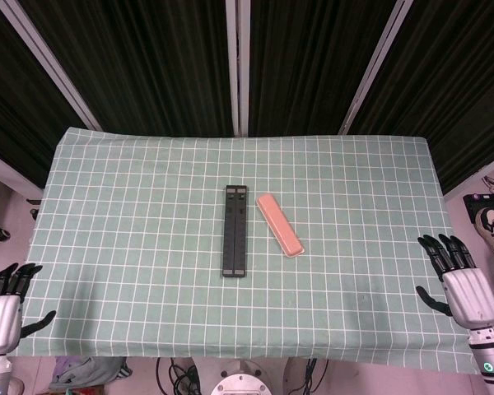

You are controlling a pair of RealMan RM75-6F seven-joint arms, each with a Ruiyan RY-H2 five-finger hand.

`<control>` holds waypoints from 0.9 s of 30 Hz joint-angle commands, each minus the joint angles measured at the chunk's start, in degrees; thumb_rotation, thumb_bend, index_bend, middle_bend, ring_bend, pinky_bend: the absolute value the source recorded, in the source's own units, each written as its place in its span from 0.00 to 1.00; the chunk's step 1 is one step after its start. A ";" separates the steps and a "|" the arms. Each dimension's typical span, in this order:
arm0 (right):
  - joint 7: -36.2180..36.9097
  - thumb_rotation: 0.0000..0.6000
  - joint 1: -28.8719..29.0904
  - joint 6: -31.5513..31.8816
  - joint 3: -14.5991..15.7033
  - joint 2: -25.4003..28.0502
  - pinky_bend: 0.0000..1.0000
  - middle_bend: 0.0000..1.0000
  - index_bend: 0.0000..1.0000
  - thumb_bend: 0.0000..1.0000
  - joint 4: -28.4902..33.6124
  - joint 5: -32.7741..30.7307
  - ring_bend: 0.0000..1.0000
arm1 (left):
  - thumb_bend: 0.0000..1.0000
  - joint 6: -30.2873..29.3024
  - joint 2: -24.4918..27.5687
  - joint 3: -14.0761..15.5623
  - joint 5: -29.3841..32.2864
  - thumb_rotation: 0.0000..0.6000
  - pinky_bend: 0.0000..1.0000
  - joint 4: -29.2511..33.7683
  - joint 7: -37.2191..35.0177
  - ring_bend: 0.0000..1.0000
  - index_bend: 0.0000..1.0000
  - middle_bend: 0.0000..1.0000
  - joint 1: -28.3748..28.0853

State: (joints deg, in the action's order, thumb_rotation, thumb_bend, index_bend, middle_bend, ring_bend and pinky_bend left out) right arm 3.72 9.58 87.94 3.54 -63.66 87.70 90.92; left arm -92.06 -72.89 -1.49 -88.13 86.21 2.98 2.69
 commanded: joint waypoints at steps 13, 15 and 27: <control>-3.76 1.00 13.10 -13.34 -5.30 0.33 0.06 0.08 0.00 0.18 3.22 7.32 0.00 | 0.01 1.37 0.57 -0.13 1.35 1.00 0.15 1.72 1.37 0.10 0.20 0.17 -0.62; -5.24 1.00 17.83 -18.92 -6.72 -0.06 0.07 0.08 0.00 0.17 4.28 8.32 0.00 | 0.01 1.26 0.51 0.01 1.30 1.00 0.15 1.88 1.46 0.10 0.20 0.17 -0.52; -16.39 1.00 45.64 -53.09 -14.28 -17.52 0.01 0.05 0.00 0.03 -5.83 3.71 0.00 | 0.01 -0.37 0.54 1.08 2.58 1.00 0.15 1.74 0.74 0.10 0.20 0.17 1.84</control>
State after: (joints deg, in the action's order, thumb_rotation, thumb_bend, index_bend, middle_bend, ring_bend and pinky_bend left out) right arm -8.51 48.51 41.67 -8.11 -74.88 86.64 96.42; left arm -92.41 -72.36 -0.50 -85.65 88.05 3.82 4.42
